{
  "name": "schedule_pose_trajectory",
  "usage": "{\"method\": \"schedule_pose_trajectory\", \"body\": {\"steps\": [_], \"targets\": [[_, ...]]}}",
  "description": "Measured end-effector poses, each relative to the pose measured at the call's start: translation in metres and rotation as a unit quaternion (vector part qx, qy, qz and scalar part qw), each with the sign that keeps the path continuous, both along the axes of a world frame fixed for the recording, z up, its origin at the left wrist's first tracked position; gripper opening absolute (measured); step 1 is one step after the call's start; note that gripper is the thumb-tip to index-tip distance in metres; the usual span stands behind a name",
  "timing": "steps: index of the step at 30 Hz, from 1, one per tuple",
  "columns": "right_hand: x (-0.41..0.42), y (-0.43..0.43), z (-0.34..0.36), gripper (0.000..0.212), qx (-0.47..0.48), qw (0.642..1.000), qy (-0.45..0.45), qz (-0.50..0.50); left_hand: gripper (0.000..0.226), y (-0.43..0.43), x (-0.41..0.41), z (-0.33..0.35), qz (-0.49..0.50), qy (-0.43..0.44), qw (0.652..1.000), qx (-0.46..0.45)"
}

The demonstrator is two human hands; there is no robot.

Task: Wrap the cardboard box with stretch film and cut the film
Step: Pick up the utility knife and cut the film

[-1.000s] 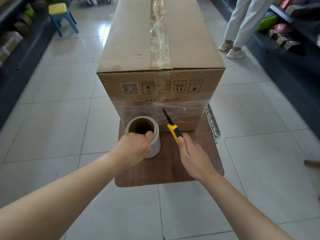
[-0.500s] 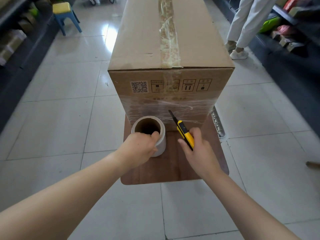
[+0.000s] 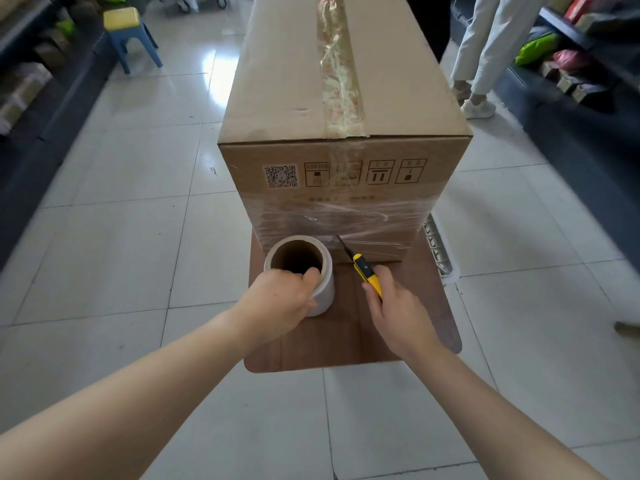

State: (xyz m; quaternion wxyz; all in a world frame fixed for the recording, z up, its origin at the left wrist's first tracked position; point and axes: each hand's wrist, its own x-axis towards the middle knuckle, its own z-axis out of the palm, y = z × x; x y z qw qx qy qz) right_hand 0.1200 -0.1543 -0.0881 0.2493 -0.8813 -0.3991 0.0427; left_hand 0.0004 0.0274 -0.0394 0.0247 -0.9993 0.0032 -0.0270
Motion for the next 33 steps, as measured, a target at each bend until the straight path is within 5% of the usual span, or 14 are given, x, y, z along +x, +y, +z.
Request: {"method": "schedule_pose_trajectory", "body": {"steps": [16, 21, 25, 33], "targets": [[-0.021, 0.005, -0.048, 0.039, -0.05, 0.998, 0.012, -0.036, 0.033, -0.003, 0.002, -0.001, -0.006, 0.021, 0.999, 0.047], [-0.026, 0.0, -0.056, 0.037, -0.084, 0.995, 0.032, -0.047, 0.018, -0.001, -0.006, -0.005, 0.044, -0.019, 0.997, -0.062], [-0.031, -0.021, -0.064, 0.032, -0.155, 0.985, 0.061, -0.041, 0.028, 0.0, -0.007, -0.005, 0.012, 0.019, 0.999, -0.026], [-0.019, 0.011, -0.029, 0.041, 0.003, 0.998, -0.041, -0.048, 0.032, 0.006, -0.002, -0.009, 0.0, -0.016, 1.0, -0.002]]}}
